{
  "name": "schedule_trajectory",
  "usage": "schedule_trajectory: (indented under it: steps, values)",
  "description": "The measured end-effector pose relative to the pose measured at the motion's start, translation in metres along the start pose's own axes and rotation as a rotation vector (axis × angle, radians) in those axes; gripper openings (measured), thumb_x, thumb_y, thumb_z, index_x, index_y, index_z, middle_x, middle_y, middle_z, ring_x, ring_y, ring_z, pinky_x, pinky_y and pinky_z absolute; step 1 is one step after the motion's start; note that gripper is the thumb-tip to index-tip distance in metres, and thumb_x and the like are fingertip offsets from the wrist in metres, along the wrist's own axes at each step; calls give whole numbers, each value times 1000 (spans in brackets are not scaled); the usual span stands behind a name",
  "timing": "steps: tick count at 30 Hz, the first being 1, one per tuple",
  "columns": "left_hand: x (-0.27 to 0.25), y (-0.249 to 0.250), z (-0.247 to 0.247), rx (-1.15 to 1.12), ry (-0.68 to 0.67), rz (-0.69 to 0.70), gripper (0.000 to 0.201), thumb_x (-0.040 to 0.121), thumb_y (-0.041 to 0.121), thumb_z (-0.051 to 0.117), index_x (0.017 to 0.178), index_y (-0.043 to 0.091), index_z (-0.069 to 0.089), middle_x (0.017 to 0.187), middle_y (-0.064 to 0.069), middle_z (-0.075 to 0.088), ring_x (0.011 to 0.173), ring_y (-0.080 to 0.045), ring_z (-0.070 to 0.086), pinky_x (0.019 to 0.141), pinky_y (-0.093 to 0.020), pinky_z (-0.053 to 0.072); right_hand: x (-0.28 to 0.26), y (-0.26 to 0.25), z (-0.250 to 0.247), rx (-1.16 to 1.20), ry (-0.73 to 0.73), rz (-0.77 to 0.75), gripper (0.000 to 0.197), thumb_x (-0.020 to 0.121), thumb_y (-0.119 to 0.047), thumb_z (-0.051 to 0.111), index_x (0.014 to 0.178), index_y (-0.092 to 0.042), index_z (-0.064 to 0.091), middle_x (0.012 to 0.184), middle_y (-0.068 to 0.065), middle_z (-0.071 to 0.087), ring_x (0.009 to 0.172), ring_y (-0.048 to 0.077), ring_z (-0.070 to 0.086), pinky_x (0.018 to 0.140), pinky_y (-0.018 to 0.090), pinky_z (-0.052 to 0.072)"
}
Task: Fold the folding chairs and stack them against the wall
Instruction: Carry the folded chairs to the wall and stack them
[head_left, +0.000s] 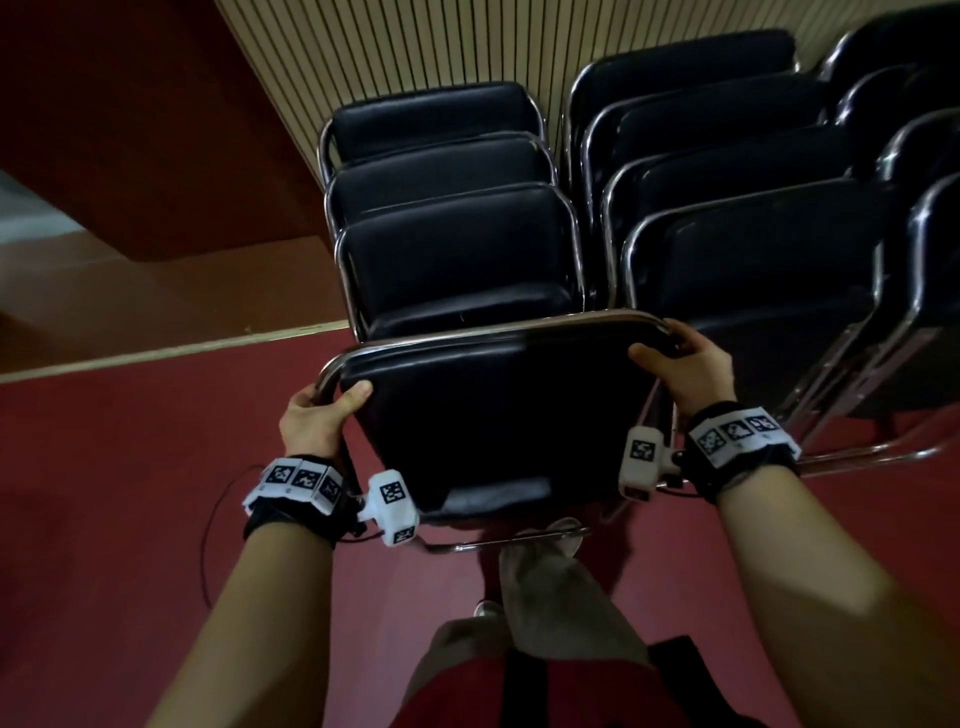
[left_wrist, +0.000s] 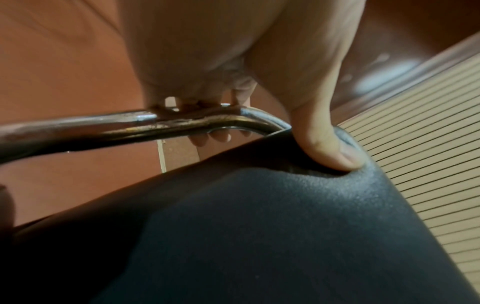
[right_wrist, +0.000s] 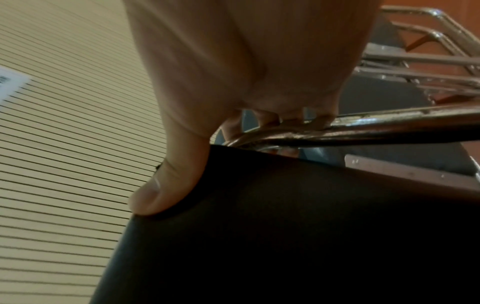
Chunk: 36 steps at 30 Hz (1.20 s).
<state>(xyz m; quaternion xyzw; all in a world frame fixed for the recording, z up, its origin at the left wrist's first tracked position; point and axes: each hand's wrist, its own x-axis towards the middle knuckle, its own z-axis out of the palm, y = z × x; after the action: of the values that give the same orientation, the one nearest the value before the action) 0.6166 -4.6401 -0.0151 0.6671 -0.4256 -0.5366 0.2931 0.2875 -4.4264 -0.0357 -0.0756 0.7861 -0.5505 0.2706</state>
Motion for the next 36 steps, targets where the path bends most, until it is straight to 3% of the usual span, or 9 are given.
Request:
schedule_trajectory:
  steps: [5,7,13,17,20,23,28,32,36]
  values:
    - [44,7,26,11,-3,-43,57,74,18,87,123,8,59,114,-9,66,105,-25,63,96,-34,50,47,-1,30,-40,7,65,67,68,-26,90,129,-20,63,99,-11,67,91,6,65,76,15,50]
    - [62,7,37,13,-4,-56,58,74,19,87,124,9,58,111,-8,65,103,-24,63,93,-33,51,66,0,41,-56,0,77,71,66,-27,91,131,-18,63,107,-6,70,96,9,67,80,18,51]
    - [103,4,60,56,2,-83,57,74,25,88,120,11,59,110,-8,66,101,-24,63,95,-34,52,108,-2,67,-124,-35,82,68,71,-24,88,133,-13,62,112,-1,70,95,8,66,69,4,50]
    - [126,10,70,72,7,-99,61,74,29,88,125,12,58,116,-10,67,103,-26,64,100,-39,51,127,-5,83,-143,-34,90,53,72,-24,87,121,-19,68,104,-5,71,88,4,66,73,10,53]
    - [139,16,76,80,19,-106,67,74,30,87,130,10,56,122,-11,66,112,-29,64,104,-42,50,136,-9,94,-138,-27,110,51,71,-29,88,118,-25,68,103,-8,71,93,8,68,86,23,56]
    - [146,22,84,82,13,-107,64,76,31,86,129,11,56,121,-8,66,111,-26,64,103,-38,50,145,-15,99,-173,-45,121,59,74,-37,85,128,-28,63,107,-12,67,102,9,64,93,26,52]
    - [157,27,94,114,-15,-83,72,79,35,83,138,6,52,128,-6,63,115,-21,62,97,-27,48,153,-21,110,-207,-77,121,66,81,-45,76,140,-28,51,118,-12,60,107,9,58,89,22,46]
    - [168,34,100,175,-48,-76,74,82,38,81,141,6,48,133,-6,59,113,-17,57,91,-23,41,158,-22,124,-222,-40,152,88,65,-69,72,141,-32,49,135,-7,59,120,16,58,103,37,49]
    - [175,37,101,190,-89,-102,76,83,38,79,142,7,44,128,-3,56,112,-17,53,92,-25,39,159,-23,133,-230,-4,192,87,71,-69,69,145,-31,44,138,-6,57,123,18,56,104,38,47]
